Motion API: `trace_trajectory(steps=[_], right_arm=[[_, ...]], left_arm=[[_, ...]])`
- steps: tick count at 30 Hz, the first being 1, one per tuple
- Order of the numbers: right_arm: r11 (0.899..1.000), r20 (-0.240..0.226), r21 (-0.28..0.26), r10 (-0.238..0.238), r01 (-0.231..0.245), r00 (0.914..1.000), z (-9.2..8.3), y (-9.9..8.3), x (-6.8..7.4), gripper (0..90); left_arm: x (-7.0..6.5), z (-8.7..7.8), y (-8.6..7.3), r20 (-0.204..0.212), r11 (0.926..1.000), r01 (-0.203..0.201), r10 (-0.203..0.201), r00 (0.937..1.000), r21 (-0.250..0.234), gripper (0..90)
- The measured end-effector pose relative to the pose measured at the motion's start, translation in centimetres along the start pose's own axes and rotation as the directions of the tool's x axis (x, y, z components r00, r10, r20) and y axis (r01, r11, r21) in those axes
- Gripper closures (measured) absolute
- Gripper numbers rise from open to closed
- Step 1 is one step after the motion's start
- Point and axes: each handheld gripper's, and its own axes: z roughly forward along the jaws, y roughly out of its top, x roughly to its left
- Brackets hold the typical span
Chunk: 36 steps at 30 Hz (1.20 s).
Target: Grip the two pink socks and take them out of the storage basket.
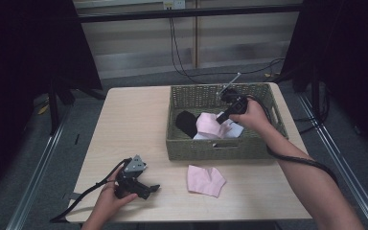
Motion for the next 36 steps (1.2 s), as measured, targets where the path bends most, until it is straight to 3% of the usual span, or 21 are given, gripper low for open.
trace_trajectory(steps=[15,36], right_arm=[[0.999,-0.023,-0.035,-0.027,0.026,0.9994,-5.0,0.5,0.9,88.3],[0.996,-0.029,-0.053,-0.071,0.069,0.9970,-8.9,0.7,2.4,90.0]], left_arm=[[0.0,0.0,0.0,0.001,1.0000,-0.001,0.001,1.0000,0.006,0.0],[0.0,0.0,0.0,0.001,1.0000,-0.001,0.001,1.0000,0.006,0.0]])
